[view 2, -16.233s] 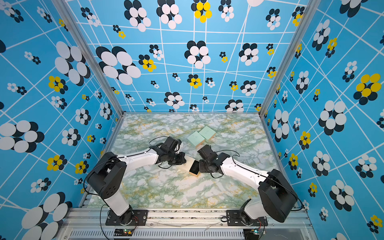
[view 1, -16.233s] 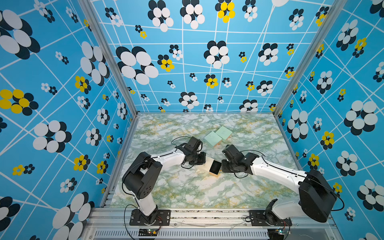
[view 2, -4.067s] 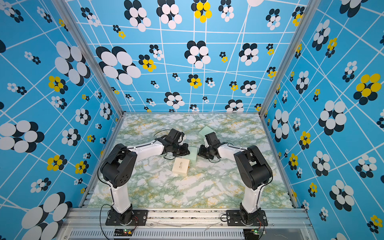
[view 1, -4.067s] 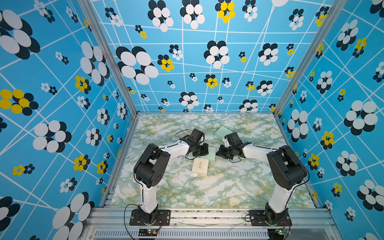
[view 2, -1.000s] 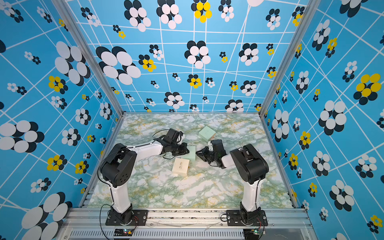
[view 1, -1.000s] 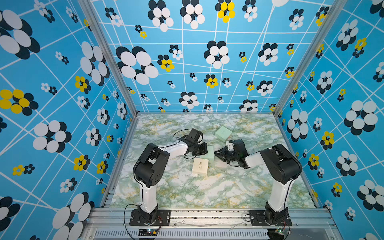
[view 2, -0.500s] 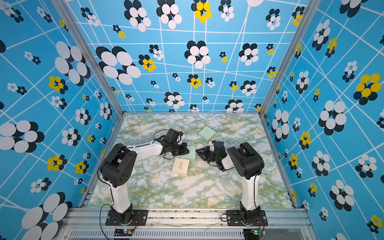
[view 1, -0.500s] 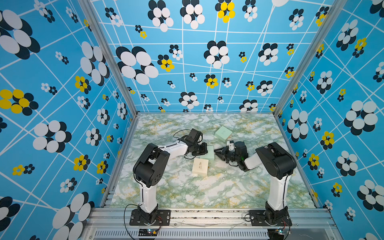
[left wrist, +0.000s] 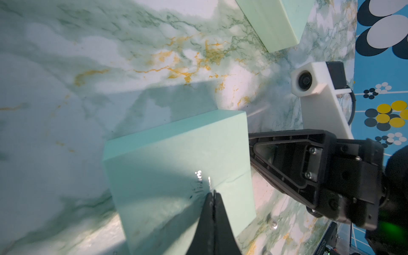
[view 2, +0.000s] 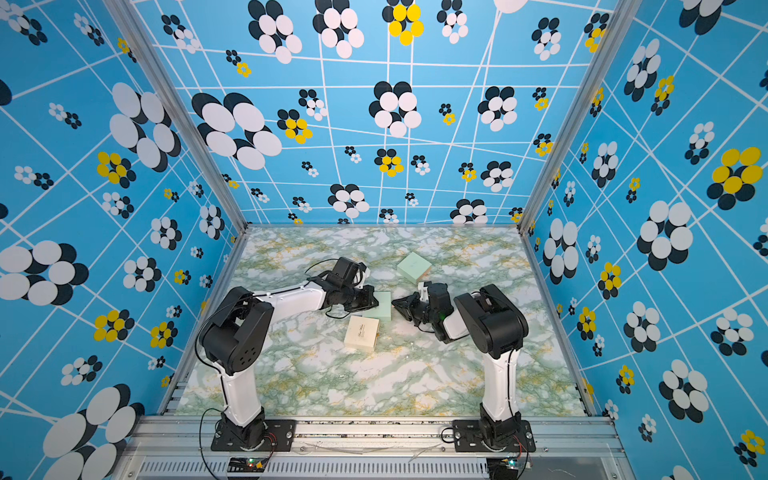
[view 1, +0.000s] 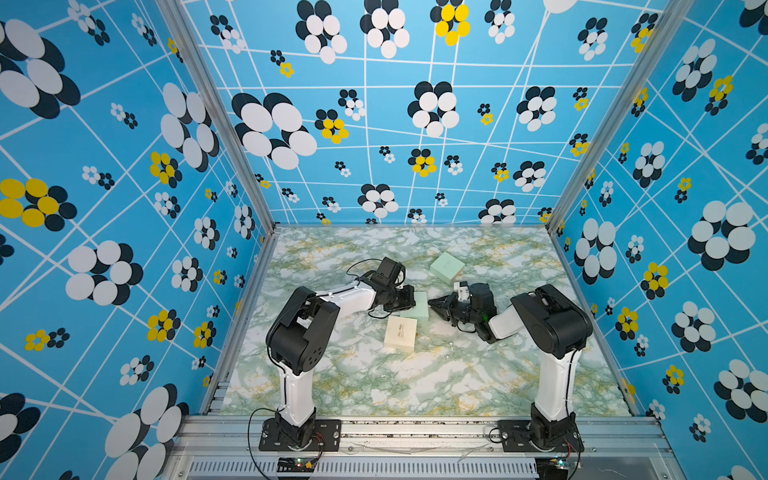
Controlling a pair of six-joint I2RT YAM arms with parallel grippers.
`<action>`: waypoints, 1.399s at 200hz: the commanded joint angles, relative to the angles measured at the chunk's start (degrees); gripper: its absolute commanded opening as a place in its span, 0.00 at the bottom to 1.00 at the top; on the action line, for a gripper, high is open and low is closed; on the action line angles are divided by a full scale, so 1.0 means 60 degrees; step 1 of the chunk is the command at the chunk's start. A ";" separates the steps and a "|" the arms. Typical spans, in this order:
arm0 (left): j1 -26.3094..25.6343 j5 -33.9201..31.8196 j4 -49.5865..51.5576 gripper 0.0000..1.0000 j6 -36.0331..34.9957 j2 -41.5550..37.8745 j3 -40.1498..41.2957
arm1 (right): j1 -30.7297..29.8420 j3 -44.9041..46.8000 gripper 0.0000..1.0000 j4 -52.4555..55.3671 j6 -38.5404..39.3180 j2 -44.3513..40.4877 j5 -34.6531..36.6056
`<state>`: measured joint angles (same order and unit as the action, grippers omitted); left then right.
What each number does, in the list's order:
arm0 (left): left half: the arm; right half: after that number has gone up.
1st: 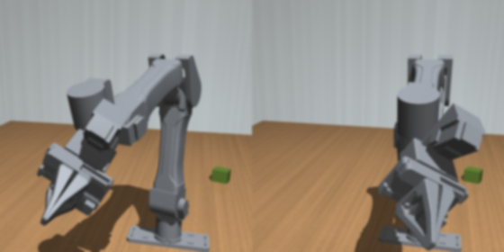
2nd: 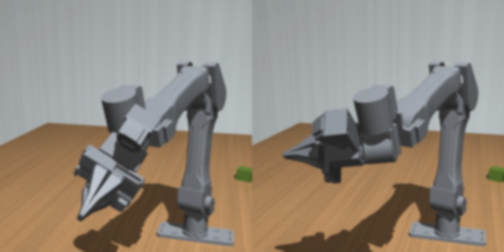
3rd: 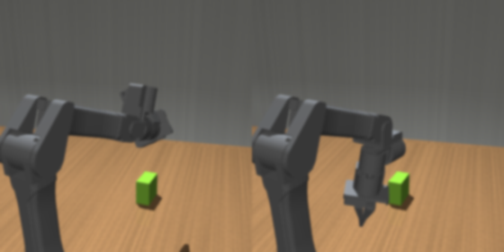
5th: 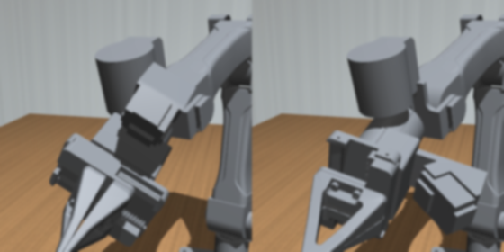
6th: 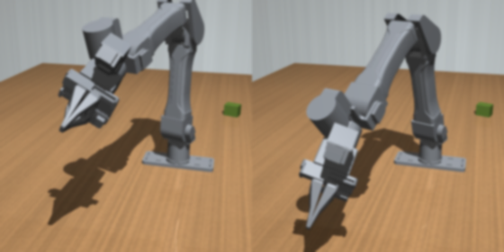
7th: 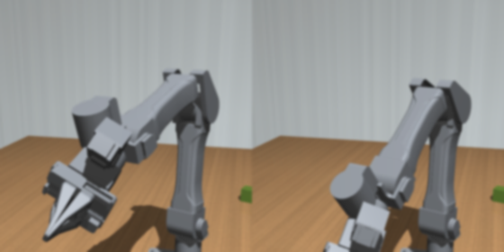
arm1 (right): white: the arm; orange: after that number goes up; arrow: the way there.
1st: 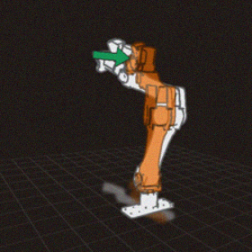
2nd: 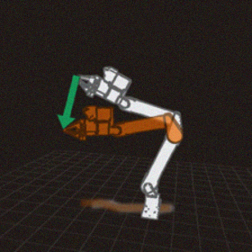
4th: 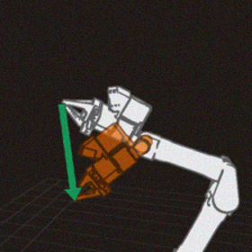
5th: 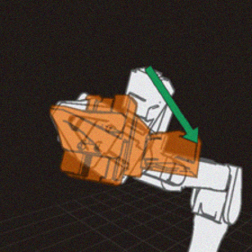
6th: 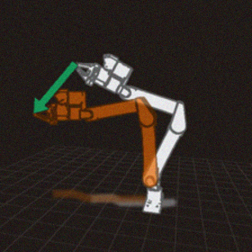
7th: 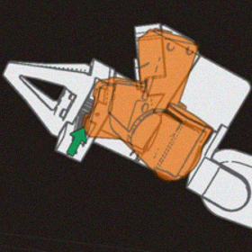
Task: Take out the earrings from the drawer-style jewelry box
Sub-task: Open the drawer in the jewelry box.
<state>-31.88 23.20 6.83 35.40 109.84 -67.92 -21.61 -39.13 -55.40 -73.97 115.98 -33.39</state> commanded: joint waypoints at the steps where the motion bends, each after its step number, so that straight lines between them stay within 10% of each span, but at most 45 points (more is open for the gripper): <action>1: 0.0054 -0.0077 0.0414 0.00 0.0000 0.0337 0.0261 | 0.0026 0.0200 0.14 0.0437 0.0008 0.0137 -0.0075; 280: 0.0083 -0.0062 0.0357 0.00 -0.0011 0.0237 0.0421 | 0.0018 0.0504 0.00 0.0585 0.0259 -0.0154 0.0020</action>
<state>-31.68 23.57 6.07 35.40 109.84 -67.55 -21.61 -37.80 -57.06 -73.73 115.59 -33.58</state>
